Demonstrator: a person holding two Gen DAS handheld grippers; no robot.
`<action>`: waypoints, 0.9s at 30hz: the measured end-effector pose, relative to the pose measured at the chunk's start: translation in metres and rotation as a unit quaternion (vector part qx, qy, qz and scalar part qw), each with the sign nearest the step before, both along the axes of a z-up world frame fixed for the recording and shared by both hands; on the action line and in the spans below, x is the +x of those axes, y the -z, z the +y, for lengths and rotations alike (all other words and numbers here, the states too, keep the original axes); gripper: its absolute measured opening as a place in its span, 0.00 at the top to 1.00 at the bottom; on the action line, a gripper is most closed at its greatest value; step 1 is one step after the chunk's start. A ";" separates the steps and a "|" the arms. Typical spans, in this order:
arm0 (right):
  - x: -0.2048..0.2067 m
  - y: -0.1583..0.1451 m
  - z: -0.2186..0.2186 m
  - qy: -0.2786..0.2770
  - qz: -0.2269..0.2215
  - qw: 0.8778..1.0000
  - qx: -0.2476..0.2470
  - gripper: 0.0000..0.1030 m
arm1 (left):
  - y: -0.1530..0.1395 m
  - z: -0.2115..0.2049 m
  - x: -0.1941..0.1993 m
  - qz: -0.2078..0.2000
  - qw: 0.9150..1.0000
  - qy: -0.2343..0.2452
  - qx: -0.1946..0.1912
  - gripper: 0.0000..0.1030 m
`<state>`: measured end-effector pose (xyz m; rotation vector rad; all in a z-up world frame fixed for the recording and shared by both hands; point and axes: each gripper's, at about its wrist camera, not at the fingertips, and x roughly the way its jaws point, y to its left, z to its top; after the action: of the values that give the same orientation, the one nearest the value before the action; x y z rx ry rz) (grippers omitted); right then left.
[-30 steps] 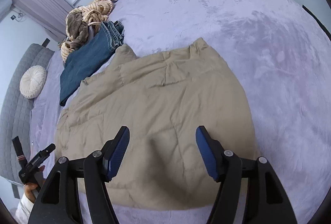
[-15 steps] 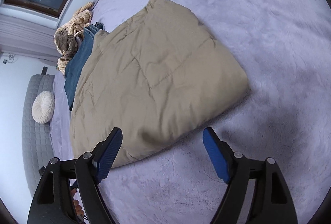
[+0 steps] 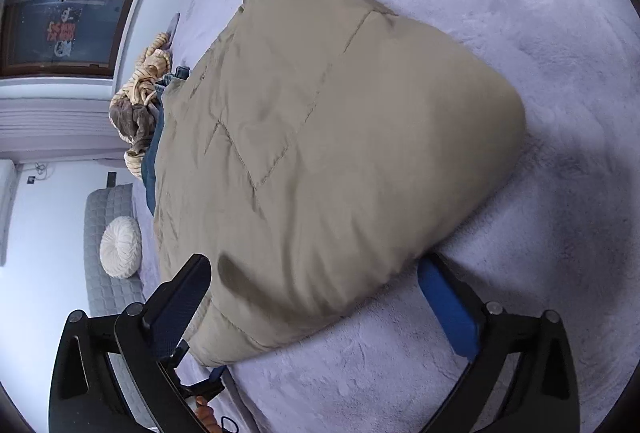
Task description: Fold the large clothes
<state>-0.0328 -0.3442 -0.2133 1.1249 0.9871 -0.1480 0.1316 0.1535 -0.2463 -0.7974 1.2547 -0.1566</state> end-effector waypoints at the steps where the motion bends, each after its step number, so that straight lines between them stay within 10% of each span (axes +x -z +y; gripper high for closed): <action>1: 0.004 0.001 0.000 0.000 -0.003 1.000 0.006 0.00 | -0.001 0.000 0.005 -0.006 1.000 -0.003 0.000 0.01; 10: 0.040 0.013 0.007 -0.005 -0.031 0.997 0.067 0.00 | 0.009 -0.001 0.041 -0.018 0.998 -0.062 0.009 0.05; 14: 0.046 0.021 0.009 -0.006 -0.029 0.997 0.077 0.00 | 0.004 0.003 0.041 -0.038 0.997 -0.058 0.020 0.66; 16: 0.046 0.023 0.008 0.006 -0.028 0.996 0.088 0.02 | -0.006 0.004 0.039 -0.059 0.997 -0.046 0.031 0.77; 20: 0.042 0.028 0.005 0.029 -0.023 0.993 0.115 0.59 | -0.033 -0.005 0.033 -0.103 0.992 -0.004 0.074 0.82; 27: 0.020 -0.005 0.020 0.018 -0.047 0.996 0.072 0.76 | -0.074 -0.003 0.014 -0.154 0.983 0.046 0.091 0.83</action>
<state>-0.0124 -0.3242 -0.2079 1.2701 0.9055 -0.0524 0.1454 0.1504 -0.1722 -0.5342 0.9957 -0.2291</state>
